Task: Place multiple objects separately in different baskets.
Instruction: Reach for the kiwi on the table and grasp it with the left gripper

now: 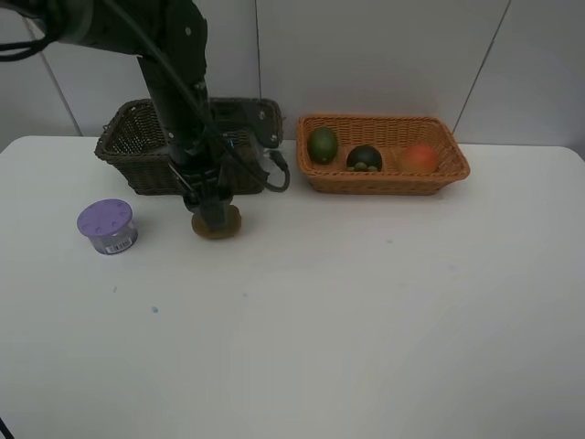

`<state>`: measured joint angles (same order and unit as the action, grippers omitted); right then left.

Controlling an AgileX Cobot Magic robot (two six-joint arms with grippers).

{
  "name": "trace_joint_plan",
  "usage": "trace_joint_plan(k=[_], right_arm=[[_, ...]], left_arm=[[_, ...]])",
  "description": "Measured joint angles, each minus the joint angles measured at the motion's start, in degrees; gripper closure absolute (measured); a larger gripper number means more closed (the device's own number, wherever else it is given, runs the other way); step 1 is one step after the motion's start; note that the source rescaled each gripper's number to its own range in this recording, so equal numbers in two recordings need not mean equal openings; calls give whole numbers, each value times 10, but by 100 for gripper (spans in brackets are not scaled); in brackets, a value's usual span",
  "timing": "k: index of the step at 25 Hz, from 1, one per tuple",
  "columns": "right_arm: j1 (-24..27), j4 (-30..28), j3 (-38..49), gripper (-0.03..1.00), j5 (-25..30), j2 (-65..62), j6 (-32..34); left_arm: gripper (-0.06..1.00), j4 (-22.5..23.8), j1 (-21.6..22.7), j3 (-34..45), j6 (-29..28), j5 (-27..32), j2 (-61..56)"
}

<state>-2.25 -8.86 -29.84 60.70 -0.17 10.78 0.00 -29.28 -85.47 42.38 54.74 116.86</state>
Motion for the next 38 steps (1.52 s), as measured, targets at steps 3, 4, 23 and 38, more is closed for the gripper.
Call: trace_joint_plan(k=[3, 4, 23, 38], right_arm=[[0, 0, 0, -3, 0, 0, 0], [0, 0, 0, -3, 0, 0, 0], [0, 0, 0, -3, 0, 0, 0], [0, 0, 0, -3, 0, 0, 0]], left_arm=[[-6, 0, 0, 0, 12, -14, 14], [-6, 3, 0, 0, 17, -19, 17], [-6, 45, 7, 0, 67, -109, 76], [-6, 46, 8, 0, 68, -113, 89]])
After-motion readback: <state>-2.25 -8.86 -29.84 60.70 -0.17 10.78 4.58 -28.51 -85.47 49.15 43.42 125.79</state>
